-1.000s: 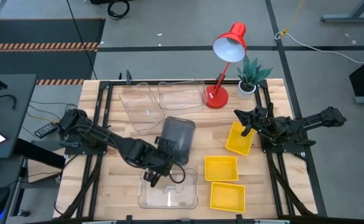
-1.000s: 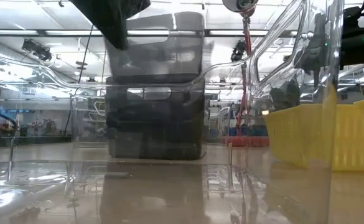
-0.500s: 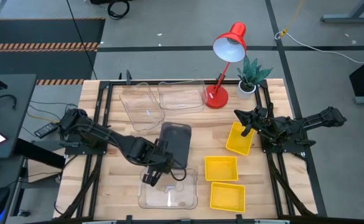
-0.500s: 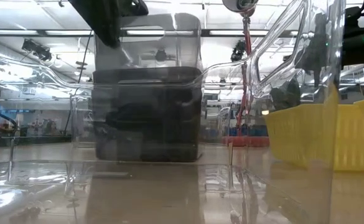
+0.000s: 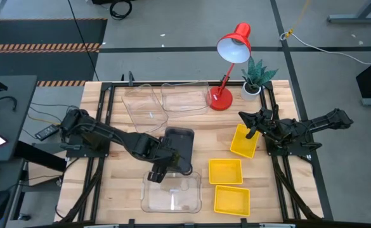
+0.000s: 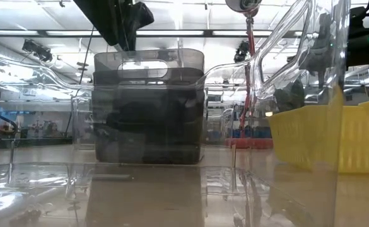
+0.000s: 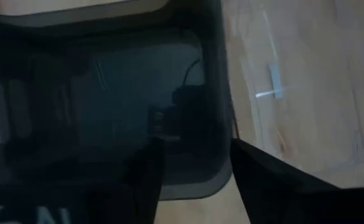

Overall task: Stack baskets by color
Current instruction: Stack the bottom transparent bin on the top left transparent bin

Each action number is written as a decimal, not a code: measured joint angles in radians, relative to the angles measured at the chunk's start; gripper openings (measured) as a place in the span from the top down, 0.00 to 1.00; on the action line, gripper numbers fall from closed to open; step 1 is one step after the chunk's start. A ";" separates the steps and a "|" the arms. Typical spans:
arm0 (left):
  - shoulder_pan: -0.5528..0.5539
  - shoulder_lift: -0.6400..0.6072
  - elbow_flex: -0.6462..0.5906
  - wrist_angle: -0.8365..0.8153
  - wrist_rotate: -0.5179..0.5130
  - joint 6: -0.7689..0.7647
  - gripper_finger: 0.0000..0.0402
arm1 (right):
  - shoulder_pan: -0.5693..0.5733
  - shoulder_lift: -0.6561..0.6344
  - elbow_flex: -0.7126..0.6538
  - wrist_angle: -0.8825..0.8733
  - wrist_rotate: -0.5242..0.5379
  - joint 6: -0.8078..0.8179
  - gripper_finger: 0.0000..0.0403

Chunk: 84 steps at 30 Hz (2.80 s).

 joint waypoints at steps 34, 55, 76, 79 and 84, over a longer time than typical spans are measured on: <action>0.172 -0.596 -0.720 0.761 -0.042 0.100 0.70 | -0.001 0.001 0.000 0.187 -0.053 0.021 0.97; 0.133 -0.661 -0.817 0.722 0.143 -0.031 0.70 | -0.004 0.111 0.000 0.181 -0.293 -0.027 0.97; -0.285 -0.497 -0.500 0.172 -0.093 -0.417 0.71 | -0.004 0.114 0.000 0.292 -0.221 -0.212 0.97; -0.316 -0.440 -0.433 0.071 -0.090 -0.347 0.71 | -0.004 0.114 0.000 0.289 -0.183 -0.229 0.97; -0.356 -0.361 -0.370 -0.022 -0.091 -0.114 0.71 | -0.004 0.114 0.000 0.289 -0.110 -0.257 0.97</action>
